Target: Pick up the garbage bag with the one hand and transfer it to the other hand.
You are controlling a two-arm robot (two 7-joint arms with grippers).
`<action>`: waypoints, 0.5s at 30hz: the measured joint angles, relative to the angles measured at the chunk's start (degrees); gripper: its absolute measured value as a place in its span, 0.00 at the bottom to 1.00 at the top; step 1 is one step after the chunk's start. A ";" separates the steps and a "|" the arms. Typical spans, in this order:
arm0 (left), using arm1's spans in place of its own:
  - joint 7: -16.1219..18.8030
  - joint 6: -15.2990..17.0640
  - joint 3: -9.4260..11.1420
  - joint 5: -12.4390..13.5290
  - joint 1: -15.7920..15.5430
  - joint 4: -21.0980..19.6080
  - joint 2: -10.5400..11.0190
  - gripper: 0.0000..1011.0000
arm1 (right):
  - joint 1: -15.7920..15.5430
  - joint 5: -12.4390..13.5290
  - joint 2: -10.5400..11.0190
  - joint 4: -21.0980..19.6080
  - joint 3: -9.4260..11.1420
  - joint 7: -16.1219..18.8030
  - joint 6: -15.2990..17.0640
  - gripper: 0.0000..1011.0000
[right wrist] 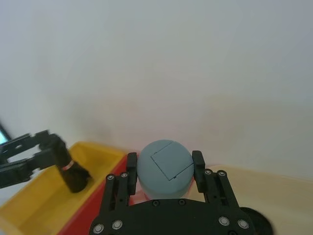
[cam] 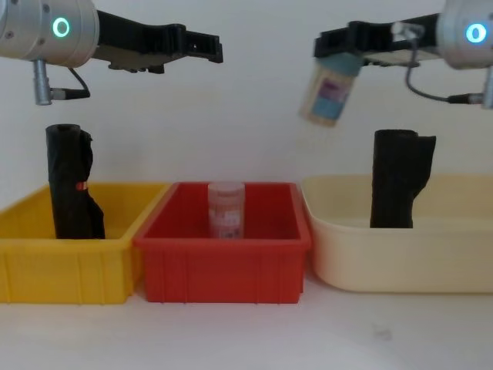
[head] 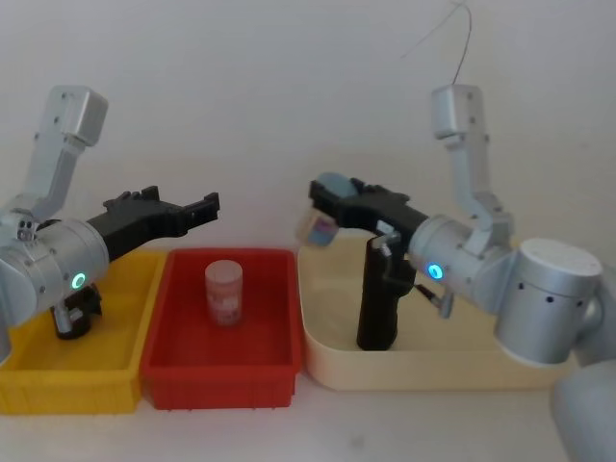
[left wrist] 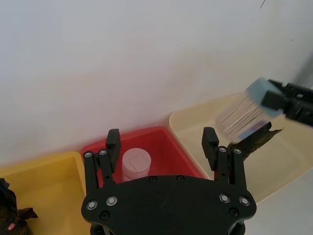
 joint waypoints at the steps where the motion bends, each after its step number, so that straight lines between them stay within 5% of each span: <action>1: 0.00 0.00 0.00 0.00 0.00 0.00 0.00 0.99 | -0.05 0.21 0.18 -0.02 0.50 0.00 -0.13 0.64; 15: 0.00 0.00 0.00 0.00 0.00 0.00 0.00 0.99 | 0.39 2.04 2.66 4.32 5.01 0.75 -3.89 0.64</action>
